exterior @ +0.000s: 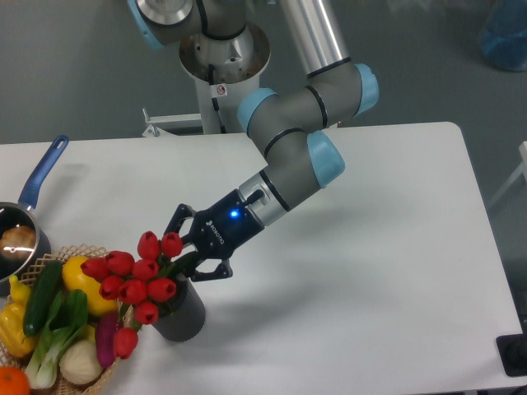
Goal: Pick up the flowers from the vase
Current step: 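Lower the gripper around the tulip stems above the vase rim, then close the gripper on the tulip stems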
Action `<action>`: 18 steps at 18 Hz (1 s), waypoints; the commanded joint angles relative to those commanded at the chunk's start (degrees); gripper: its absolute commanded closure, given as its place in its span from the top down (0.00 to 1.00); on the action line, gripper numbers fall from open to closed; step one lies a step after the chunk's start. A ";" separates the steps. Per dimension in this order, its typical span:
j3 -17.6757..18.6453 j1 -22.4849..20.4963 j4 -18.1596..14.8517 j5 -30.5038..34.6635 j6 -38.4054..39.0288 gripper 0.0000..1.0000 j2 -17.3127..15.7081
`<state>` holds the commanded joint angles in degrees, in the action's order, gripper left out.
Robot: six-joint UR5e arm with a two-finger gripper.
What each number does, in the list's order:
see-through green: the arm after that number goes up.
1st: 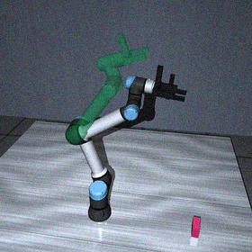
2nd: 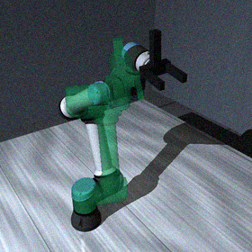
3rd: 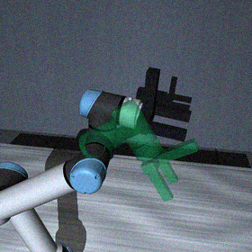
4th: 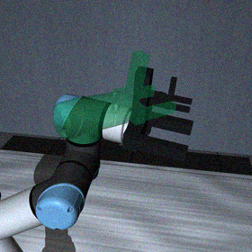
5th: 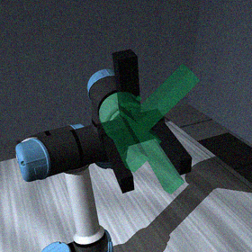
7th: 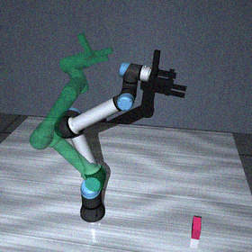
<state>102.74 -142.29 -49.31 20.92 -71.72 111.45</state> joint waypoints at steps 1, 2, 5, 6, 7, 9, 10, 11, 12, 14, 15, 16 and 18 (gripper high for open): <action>0.00 -0.09 -0.09 -0.09 0.26 0.08 -0.26; 0.00 -0.35 -0.09 -0.18 0.35 0.08 -0.70; 0.00 -0.53 -0.09 -1.14 0.44 0.08 -1.32; 0.00 -0.70 -0.09 -1.58 0.44 0.08 -1.67; 0.00 -0.88 -0.09 -2.19 0.62 0.07 -2.28; 0.09 -1.23 -0.09 -3.07 2.28 0.05 -3.77; 0.00 -1.32 -0.09 -4.04 3.33 0.05 -4.48; 0.00 -1.67 -0.09 -5.09 3.86 0.04 -5.09; -0.09 -2.19 -0.09 -6.14 3.96 0.04 -5.71; -0.18 -3.16 -0.09 -7.47 4.04 0.04 -6.77; -0.18 -3.34 -0.17 -7.73 4.04 0.04 -7.21; -0.26 -3.60 -0.09 -8.17 4.13 0.04 -7.47; -0.61 -4.22 -0.09 -8.88 5.44 0.04 -8.26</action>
<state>102.13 -146.51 -49.40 12.04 -66.28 103.19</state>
